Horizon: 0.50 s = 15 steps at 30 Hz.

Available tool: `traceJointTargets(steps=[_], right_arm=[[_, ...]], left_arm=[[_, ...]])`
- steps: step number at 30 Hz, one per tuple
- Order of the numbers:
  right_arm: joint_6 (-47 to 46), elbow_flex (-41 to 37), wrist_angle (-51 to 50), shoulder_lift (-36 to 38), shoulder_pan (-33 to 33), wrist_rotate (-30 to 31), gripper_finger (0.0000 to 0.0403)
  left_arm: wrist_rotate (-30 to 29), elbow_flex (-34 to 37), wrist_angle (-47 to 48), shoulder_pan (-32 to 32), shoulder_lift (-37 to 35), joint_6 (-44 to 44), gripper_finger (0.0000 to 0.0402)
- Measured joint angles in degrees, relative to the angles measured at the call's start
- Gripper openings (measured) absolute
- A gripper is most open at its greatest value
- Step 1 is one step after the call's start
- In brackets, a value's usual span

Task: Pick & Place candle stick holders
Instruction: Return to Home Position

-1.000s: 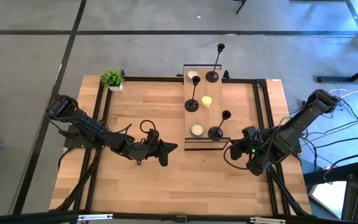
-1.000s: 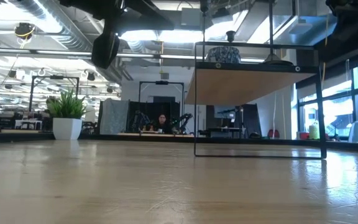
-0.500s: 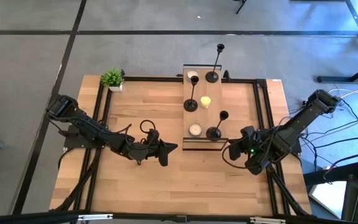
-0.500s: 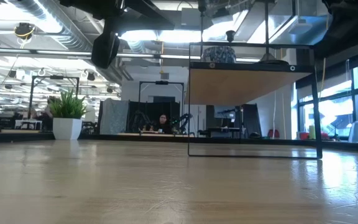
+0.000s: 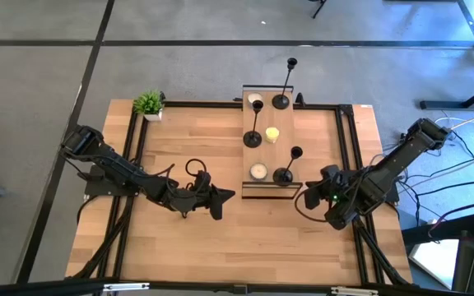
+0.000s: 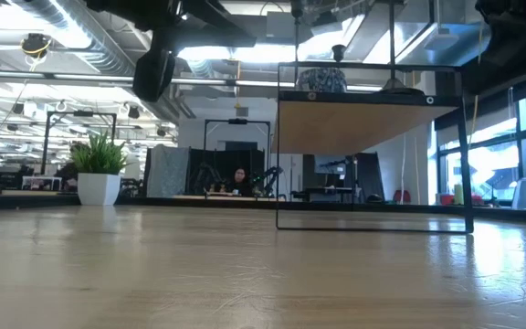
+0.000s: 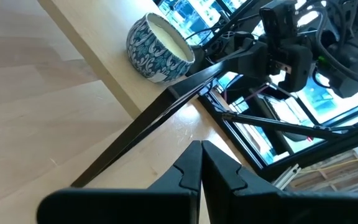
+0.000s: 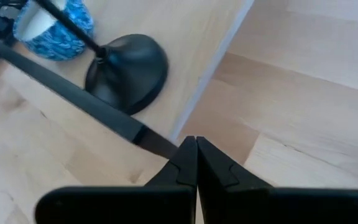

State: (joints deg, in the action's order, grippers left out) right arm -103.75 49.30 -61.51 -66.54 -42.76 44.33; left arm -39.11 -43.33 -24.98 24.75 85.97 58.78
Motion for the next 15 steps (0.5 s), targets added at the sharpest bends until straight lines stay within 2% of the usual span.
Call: traceJointTargets(steps=[4,8,15], right_arm=[[-0.33,0.35,-1.82,0.64,0.0,-0.01,0.0],[1.68,4.56,-8.38,1.27,0.0,1.68,0.0],[16.07,16.4,-14.57,1.51,-0.02,7.49,0.0]], left_arm=[[-0.05,0.0,-0.54,0.0,0.0,-0.27,0.0002],[0.45,0.0,-2.57,0.0,0.0,-2.13,0.0002],[2.67,-0.02,-9.96,-0.66,0.0,-7.52,0.0002]])
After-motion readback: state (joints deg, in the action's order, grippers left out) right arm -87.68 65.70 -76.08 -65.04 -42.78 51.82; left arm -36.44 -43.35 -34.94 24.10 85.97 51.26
